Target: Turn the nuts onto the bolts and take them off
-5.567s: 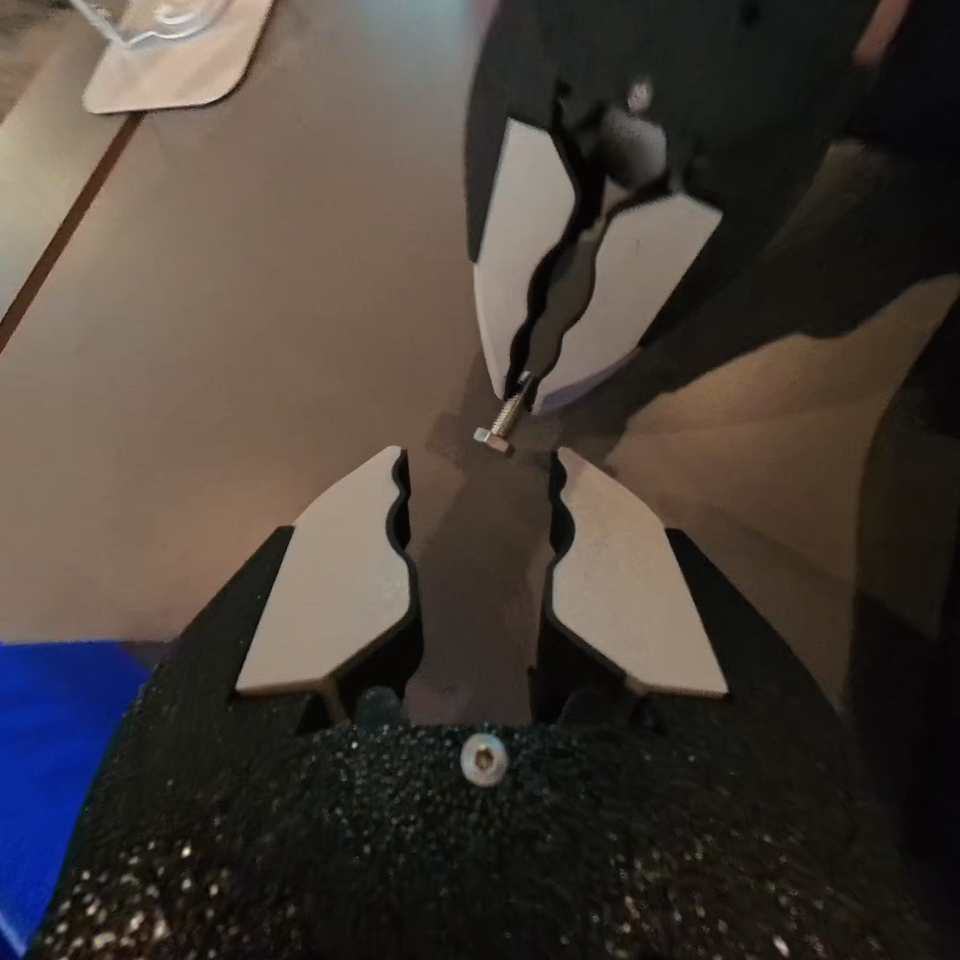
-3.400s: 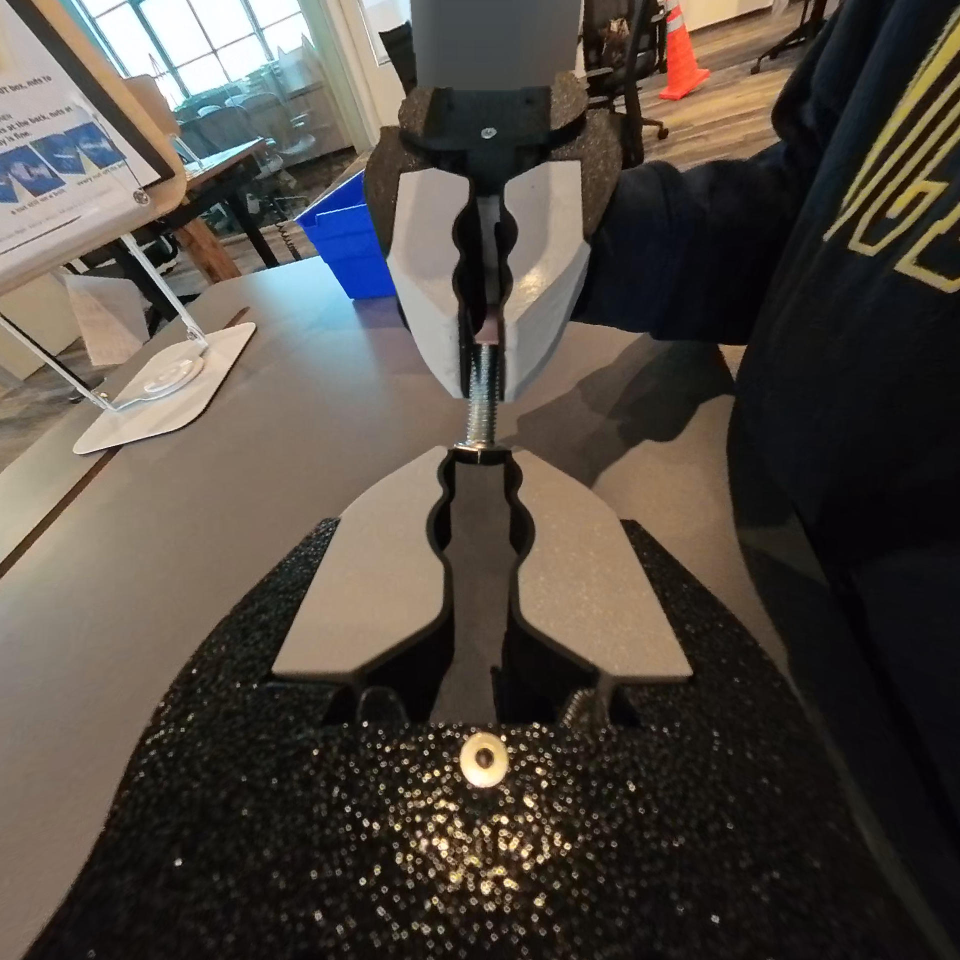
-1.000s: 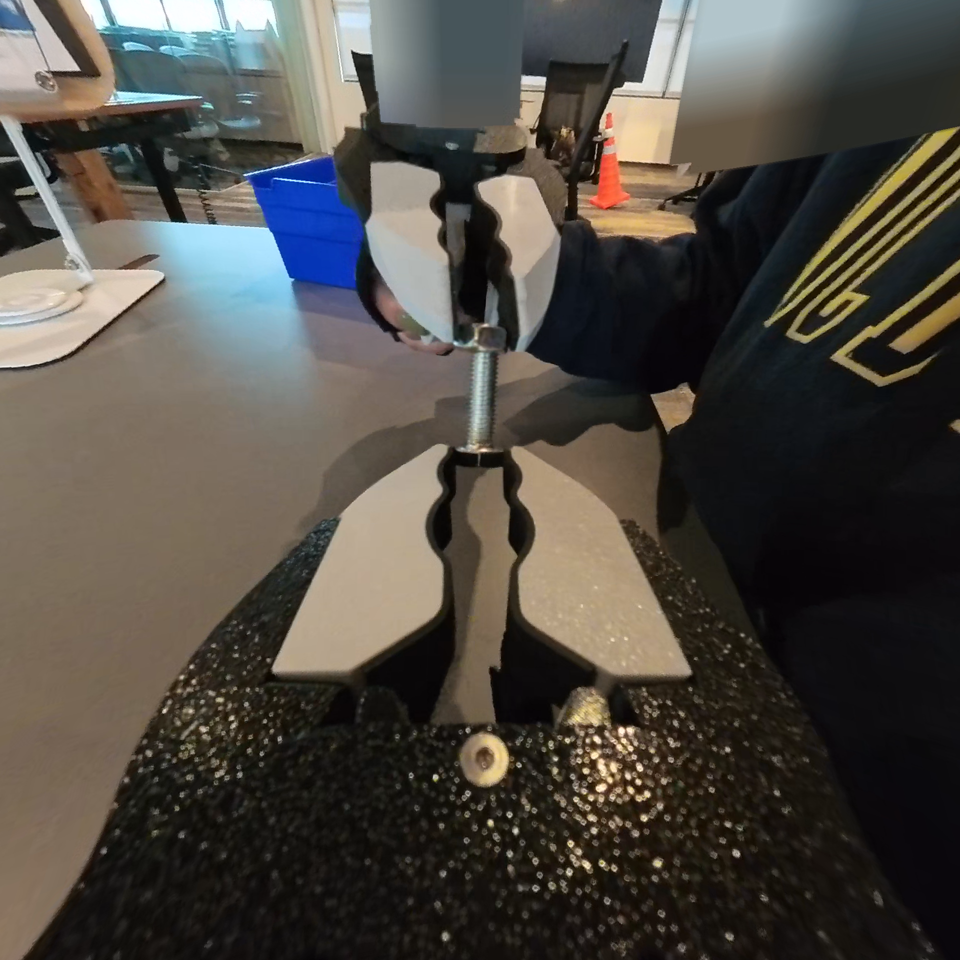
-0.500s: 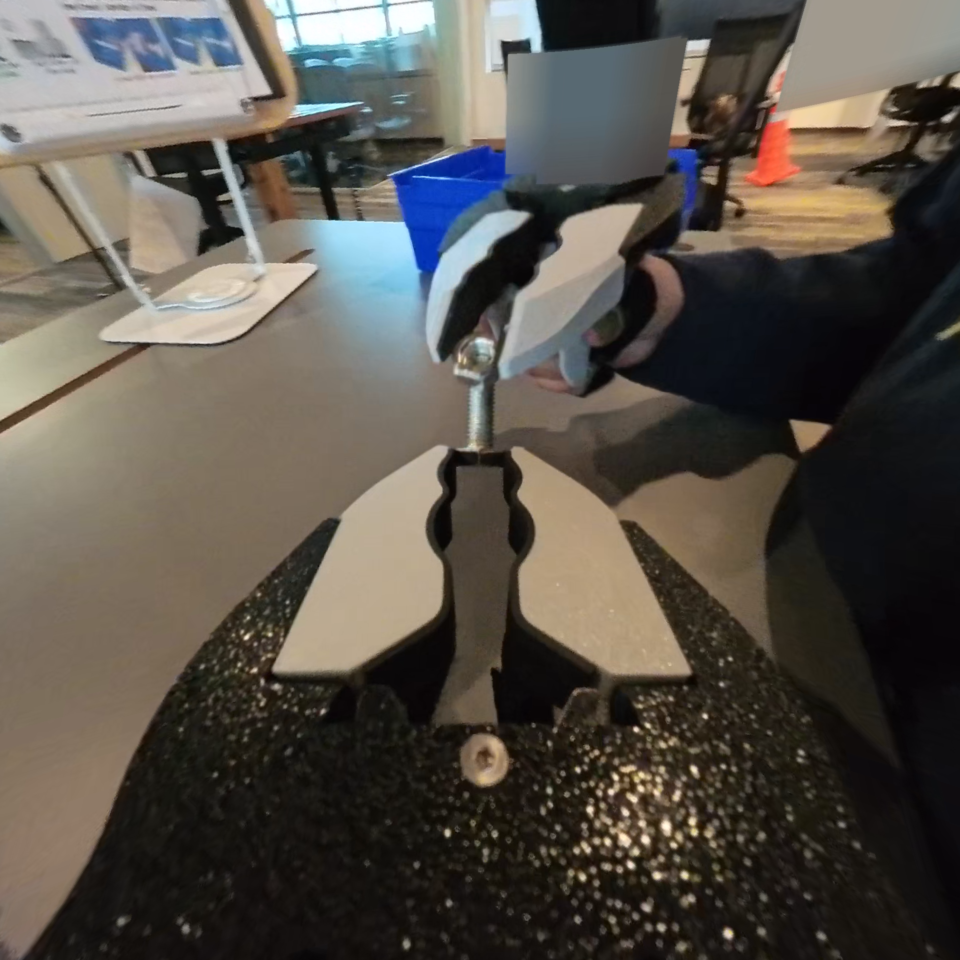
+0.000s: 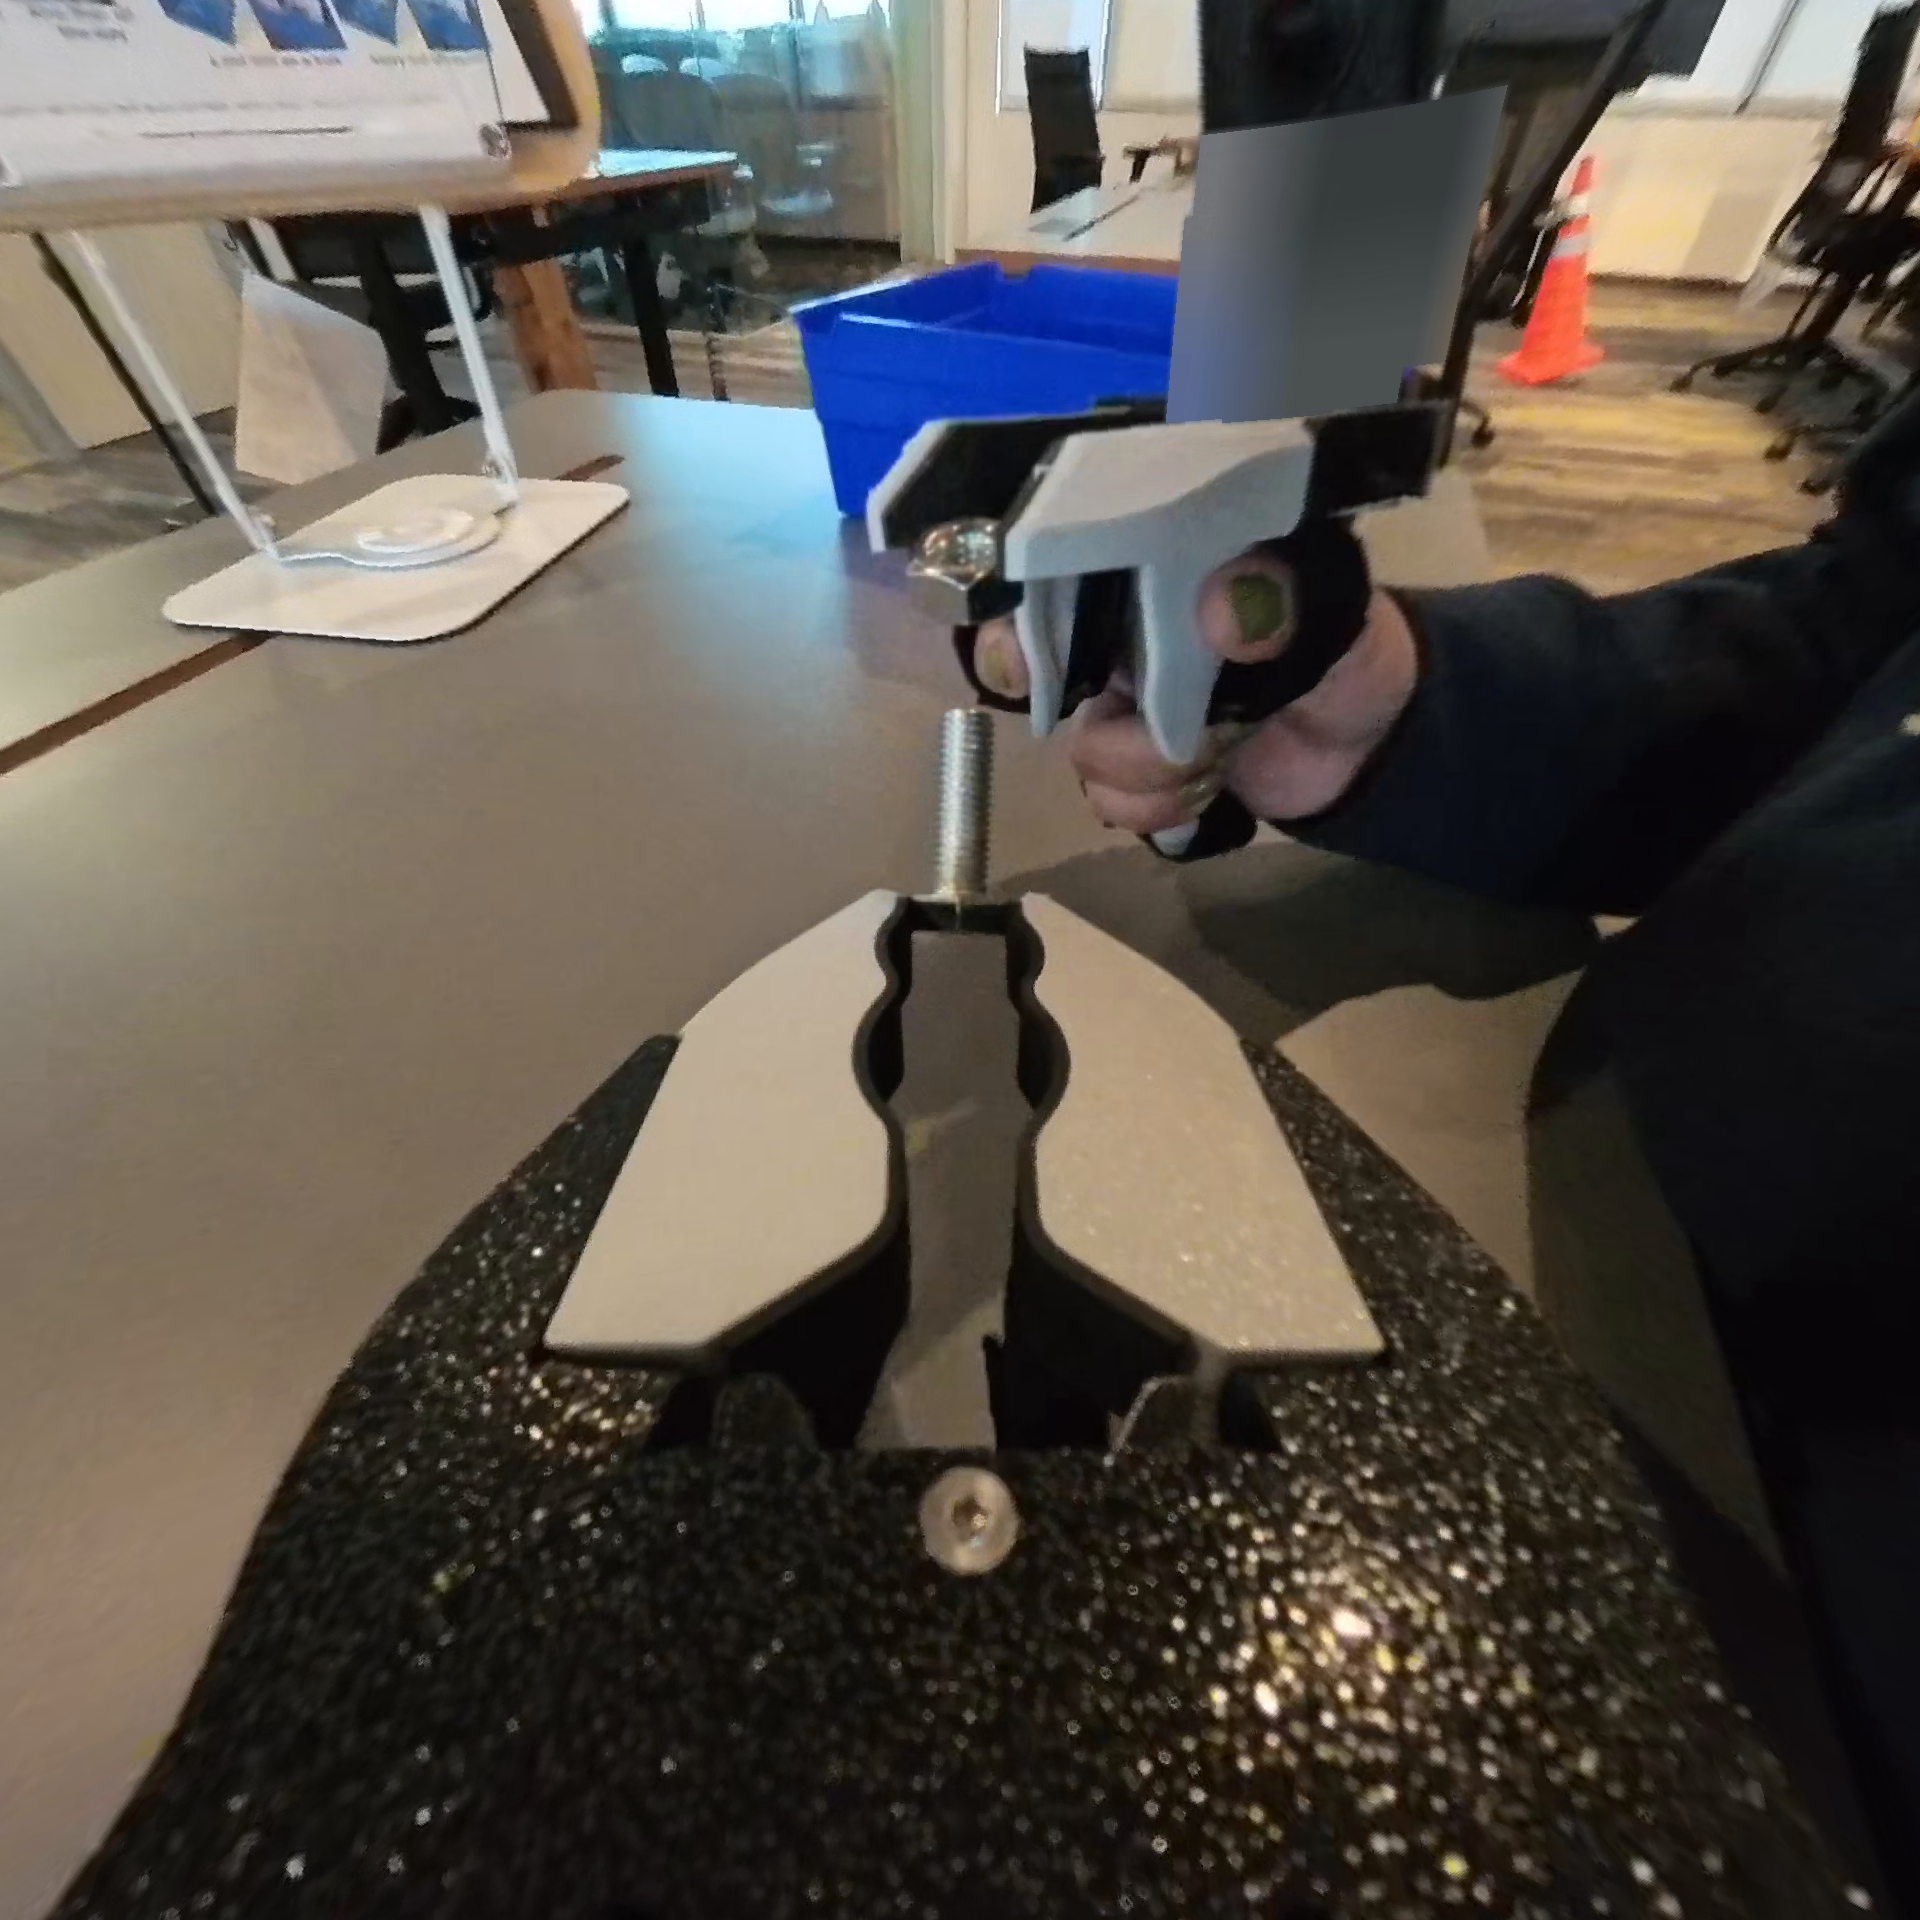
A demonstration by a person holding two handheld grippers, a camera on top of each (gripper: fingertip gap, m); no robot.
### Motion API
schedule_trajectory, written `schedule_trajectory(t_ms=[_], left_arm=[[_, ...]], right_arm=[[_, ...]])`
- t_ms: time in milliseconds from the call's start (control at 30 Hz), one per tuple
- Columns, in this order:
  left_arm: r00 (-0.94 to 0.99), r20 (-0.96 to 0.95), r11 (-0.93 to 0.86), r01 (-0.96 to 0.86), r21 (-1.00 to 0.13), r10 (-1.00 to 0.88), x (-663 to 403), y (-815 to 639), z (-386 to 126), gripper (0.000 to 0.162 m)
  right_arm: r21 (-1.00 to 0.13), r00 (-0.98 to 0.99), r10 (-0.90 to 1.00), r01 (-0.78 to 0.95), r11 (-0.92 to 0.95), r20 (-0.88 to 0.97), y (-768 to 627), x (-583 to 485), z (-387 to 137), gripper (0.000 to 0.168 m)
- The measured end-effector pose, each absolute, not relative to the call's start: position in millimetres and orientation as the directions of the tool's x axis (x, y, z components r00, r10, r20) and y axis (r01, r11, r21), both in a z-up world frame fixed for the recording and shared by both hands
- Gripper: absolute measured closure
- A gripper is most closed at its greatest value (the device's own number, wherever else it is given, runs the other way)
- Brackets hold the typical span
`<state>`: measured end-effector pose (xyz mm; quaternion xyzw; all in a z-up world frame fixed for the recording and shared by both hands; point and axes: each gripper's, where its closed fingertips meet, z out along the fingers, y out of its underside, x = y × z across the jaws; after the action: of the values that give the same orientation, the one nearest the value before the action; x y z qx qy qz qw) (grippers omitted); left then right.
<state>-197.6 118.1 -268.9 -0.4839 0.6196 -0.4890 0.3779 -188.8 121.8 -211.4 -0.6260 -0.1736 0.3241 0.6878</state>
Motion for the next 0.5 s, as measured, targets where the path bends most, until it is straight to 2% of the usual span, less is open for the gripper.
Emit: schedule_trajectory(t_ms=[67,100,167,233,300,500], left_arm=[[-0.197,0.012,0.035,-0.234,-0.972,-0.980,-199,128,-269,0.145],[-0.165,0.008,0.032,-0.239,-0.970,-0.986,-200,135,-270,0.145],[-0.117,0.011,0.018,-0.243,-0.970,-0.993,-203,144,-271,0.145],[-0.100,0.019,0.006,-0.243,-0.970,-0.995,-203,148,-271,0.145],[-0.104,0.021,0.005,-0.245,-0.970,-0.994,-202,147,-272,0.145],[-0.116,-0.001,0.031,-0.254,-0.967,-0.993,-201,144,-274,0.145]], right_arm=[[-0.969,0.741,0.636,-0.242,-0.045,-0.215,126,-174,-220,0.150],[-0.974,0.761,0.609,-0.191,-0.118,-0.223,130,-166,-235,0.150],[-0.943,0.802,0.572,0.031,-0.331,-0.175,130,-154,-282,0.150],[-0.852,0.813,0.581,0.271,-0.449,-0.048,123,-144,-318,0.150],[-0.796,0.777,0.629,0.384,-0.467,0.006,116,-144,-329,0.150],[-0.695,0.697,0.713,0.549,-0.464,0.073,104,-138,-347,0.149]])
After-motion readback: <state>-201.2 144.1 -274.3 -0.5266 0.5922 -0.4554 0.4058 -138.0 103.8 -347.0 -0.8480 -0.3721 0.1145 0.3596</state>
